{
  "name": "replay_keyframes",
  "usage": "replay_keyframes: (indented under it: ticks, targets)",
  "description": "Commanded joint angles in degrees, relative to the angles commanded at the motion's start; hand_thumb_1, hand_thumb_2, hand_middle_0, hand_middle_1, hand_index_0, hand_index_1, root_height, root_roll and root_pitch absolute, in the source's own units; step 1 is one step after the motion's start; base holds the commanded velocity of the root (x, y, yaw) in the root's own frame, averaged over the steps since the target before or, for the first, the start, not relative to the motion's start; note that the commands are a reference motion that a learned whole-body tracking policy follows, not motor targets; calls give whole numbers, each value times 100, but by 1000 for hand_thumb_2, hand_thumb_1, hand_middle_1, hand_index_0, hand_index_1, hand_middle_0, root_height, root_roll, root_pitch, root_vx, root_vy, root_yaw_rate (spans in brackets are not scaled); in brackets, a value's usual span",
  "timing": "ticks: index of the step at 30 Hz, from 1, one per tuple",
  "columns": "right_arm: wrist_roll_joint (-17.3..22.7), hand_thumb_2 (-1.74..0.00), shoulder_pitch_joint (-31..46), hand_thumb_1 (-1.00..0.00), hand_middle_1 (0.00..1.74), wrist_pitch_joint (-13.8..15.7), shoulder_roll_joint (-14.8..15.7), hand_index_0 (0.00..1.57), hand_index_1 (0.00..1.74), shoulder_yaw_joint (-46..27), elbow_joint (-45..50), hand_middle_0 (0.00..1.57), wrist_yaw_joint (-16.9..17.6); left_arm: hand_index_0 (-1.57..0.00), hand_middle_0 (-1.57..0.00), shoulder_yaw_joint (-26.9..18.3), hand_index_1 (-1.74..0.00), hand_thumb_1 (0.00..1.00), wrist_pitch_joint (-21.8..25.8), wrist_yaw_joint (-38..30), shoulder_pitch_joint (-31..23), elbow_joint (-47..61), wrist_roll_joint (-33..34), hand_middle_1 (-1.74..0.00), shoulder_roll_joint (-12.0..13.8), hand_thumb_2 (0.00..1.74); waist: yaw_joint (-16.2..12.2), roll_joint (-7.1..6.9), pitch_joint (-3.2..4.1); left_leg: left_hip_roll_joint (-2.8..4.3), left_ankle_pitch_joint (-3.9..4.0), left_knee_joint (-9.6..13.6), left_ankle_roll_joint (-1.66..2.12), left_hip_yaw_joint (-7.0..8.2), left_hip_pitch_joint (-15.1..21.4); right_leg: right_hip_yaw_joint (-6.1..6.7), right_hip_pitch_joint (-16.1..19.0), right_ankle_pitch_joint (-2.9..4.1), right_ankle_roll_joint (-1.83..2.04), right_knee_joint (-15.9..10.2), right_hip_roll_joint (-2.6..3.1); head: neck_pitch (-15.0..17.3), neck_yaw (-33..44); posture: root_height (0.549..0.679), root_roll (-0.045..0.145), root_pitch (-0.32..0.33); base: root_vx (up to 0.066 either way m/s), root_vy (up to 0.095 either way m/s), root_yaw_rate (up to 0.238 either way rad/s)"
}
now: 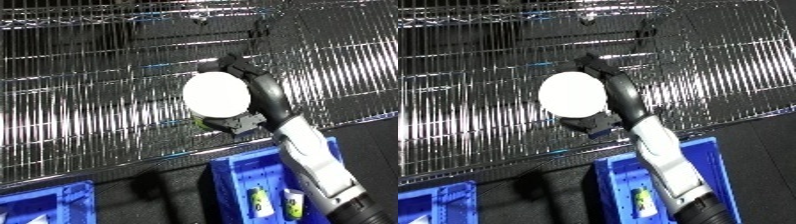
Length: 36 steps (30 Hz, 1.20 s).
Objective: Pick up the object and place it into the box
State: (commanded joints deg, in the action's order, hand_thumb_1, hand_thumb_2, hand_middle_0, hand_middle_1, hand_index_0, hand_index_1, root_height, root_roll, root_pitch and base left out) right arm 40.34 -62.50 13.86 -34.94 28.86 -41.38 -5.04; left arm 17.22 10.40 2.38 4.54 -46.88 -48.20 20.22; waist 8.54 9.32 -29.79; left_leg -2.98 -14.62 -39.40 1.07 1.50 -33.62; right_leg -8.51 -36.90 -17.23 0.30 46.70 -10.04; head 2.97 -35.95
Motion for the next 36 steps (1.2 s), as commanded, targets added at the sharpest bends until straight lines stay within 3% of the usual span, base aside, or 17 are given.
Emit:
replay_keyframes:
  ticks: [6,11,17,21,24,30,36]
  targets:
    - [-243,-1566,486,-900,1566,226,-98,1413,1566,-237,493,1413,331,0,0,-165,0,0,35,-9,-52,-99,-10,0,-22,0,-141,-87,0,59,15,116,9,27,113,51,77,22,16,-111,50,-158,283,631,91,130,-21,8,-92]
    - [-493,-1566,1212,-900,1566,365,-182,1413,1566,-682,1504,1413,727,0,0,-377,0,0,81,-57,-123,-137,-11,0,-55,0,-342,-208,0,117,2,159,9,75,180,126,124,52,37,-204,120,-254,647,633,88,132,-30,8,-145]
    - [-969,-1566,2439,-900,1566,477,-212,1413,1566,-1398,2838,1413,1447,0,0,-702,0,0,173,-136,-242,-164,-5,0,-133,0,-659,-384,0,203,-16,225,16,171,300,249,209,97,73,-336,242,-348,1102,636,84,131,-30,9,-182]
    - [-1044,-1566,3375,-900,1566,639,-82,1413,1566,-1932,3217,1413,2023,0,0,-911,0,0,241,-196,-299,-213,-42,0,-205,0,-890,-491,0,260,-28,323,22,249,434,332,303,117,101,-448,333,-407,1423,638,80,128,-27,20,-215]
    - [-1005,-1566,4119,-900,1566,850,69,1413,1566,-2257,3320,1413,2203,0,0,-1070,0,0,305,-219,-350,-267,-71,0,-262,0,-1064,-571,0,297,-53,375,27,298,540,394,388,131,126,-534,392,-369,1485,639,78,124,-19,23,-213]
    - [-559,-1566,5166,-900,1566,1135,264,1413,1566,-2685,2716,1413,2221,0,0,-1221,0,0,416,-228,-428,-351,-69,0,-320,0,-1258,-650,0,345,-121,400,21,356,718,466,549,155,163,-630,433,-217,1258,642,73,110,-17,6,-139]
    - [332,-1044,5443,-600,1044,1280,303,942,1044,-2850,1293,942,1668,0,0,-1154,0,0,519,-121,-436,-543,-104,0,-290,0,-1285,-617,0,336,-170,386,16,359,845,471,693,174,151,-679,409,-136,721,643,74,92,-6,-7,-43]
